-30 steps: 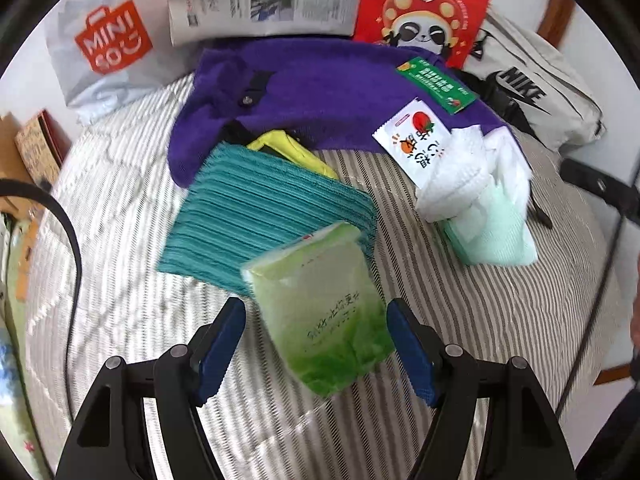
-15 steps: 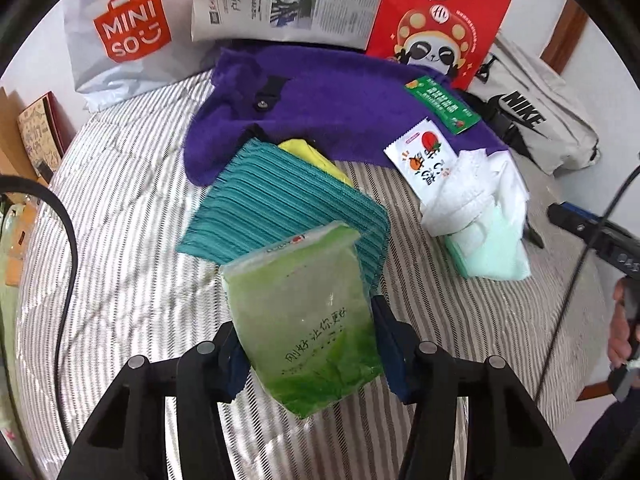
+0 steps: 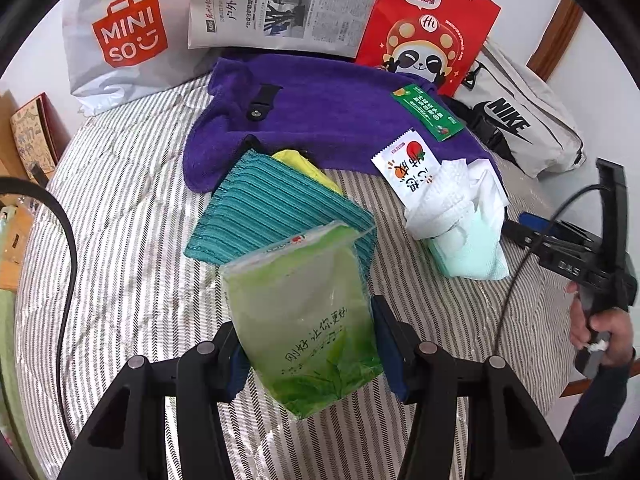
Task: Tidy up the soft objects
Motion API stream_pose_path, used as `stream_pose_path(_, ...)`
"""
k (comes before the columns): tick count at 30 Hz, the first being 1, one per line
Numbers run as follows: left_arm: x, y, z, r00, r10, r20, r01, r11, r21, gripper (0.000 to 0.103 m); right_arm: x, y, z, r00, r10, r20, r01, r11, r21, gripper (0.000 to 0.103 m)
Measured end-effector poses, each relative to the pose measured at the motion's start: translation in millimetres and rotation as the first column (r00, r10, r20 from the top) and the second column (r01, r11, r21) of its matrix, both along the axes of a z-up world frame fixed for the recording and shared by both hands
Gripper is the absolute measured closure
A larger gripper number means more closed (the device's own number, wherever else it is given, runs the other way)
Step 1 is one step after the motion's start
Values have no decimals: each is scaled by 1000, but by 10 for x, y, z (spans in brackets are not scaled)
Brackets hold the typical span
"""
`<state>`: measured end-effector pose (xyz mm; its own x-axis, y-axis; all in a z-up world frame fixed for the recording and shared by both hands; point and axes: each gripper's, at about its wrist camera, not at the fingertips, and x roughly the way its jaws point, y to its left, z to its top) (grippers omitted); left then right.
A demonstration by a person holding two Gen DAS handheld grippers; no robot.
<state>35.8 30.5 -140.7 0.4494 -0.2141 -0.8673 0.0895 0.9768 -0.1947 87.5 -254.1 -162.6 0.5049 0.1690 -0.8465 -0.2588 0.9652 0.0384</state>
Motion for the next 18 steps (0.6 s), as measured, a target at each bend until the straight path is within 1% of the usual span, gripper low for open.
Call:
stream_pose_path(2, 5, -6, -14, 1000, -2, -6, 2, 1000, 9, 51, 68, 34, -68, 1000, 6, 7, -5, 999, -45, 44)
stream_pose_path(4, 12, -11, -26, 1000, -2, -11, 2, 1000, 15, 51, 111, 74, -128, 1000, 16, 17, -14, 995, -94, 52)
stream_pose_path(5, 13, -10, -31, 1000, -2, -12, 2, 1000, 15, 51, 133, 93, -163, 1000, 23, 15, -21, 993, -117, 66)
stream_pose_path(6, 14, -10, -36, 1000, -3, -14, 3, 1000, 15, 51, 147, 101, -190, 1000, 28, 11, -26, 991, -132, 84)
stream_pose_path(8, 17, -17, -48, 1000, -3, -18, 4, 1000, 20, 51, 159, 102, -221, 999, 37, 1, -36, 988, -148, 92)
stream_pose_path(9, 15, -25, -52, 1000, -8, -21, 8, 1000, 20, 51, 146, 97, -208, 999, 39, 10, -38, 988, -151, 95)
stream_pose_path(12, 18, -56, -46, 1000, -19, -19, 20, 1000, 21, 51, 91, 55, -117, 998, 45, 41, -39, 990, -135, 97)
stream_pose_path(14, 20, -75, -31, 1000, -28, -12, 28, 999, 20, 51, 86, 1, -54, 998, 37, 42, -33, 996, -85, 98)
stream_pose_path(18, 14, -77, 25, 999, -43, 7, 43, 999, 4, 51, 84, -81, 55, 999, 10, 46, -9, 1000, -21, 100)
